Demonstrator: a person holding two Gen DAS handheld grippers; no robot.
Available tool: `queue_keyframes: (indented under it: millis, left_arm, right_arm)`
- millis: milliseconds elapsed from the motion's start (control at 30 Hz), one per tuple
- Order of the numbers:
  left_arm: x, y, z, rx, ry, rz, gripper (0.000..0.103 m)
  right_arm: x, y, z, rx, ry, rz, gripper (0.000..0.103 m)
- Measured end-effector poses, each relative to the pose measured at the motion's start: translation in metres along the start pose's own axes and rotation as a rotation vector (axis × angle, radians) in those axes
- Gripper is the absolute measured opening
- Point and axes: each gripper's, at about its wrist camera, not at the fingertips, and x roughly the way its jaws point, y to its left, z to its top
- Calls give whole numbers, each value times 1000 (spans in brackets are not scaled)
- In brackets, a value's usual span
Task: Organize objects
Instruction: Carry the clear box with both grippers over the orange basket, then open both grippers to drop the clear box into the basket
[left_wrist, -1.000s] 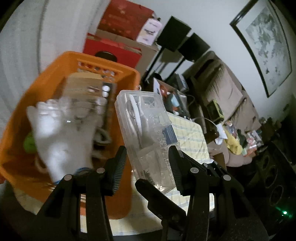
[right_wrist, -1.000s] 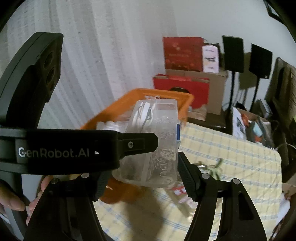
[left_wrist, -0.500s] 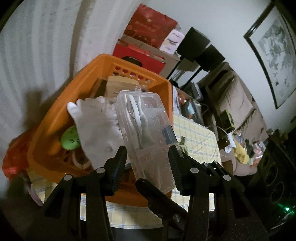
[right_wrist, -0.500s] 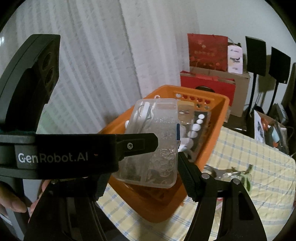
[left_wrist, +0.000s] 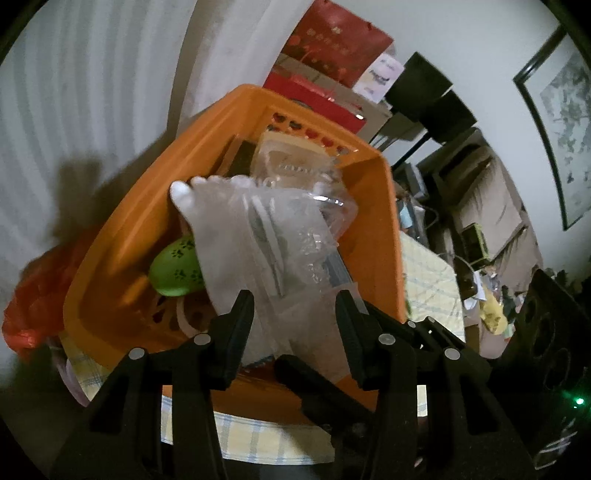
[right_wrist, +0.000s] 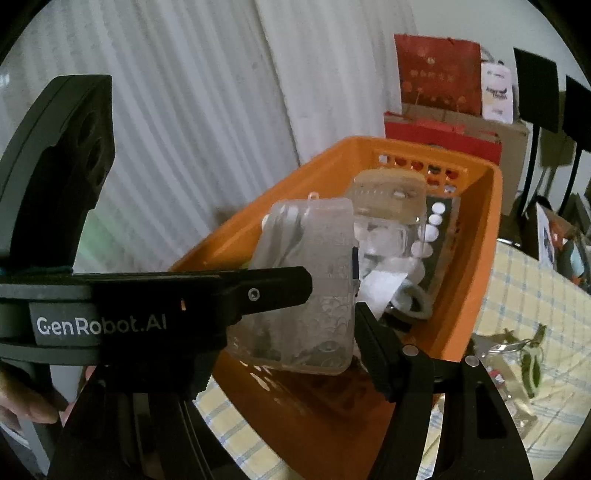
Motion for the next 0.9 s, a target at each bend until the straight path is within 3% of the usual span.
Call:
queue_keyframes:
  millis: [233, 400, 900]
  left_arm:
    - [4, 4, -3, 5, -5, 35, 40]
    - [-8, 3, -3, -12, -40, 16, 59]
    - [-22, -41, -13, 73, -68, -29, 87]
  right_arm:
    - [5, -4, -6, -11, 18, -34, 70]
    - [-13, -14, -3, -5, -17, -67, 72]
    - [-108, -97, -16, 134, -106, -240, 80]
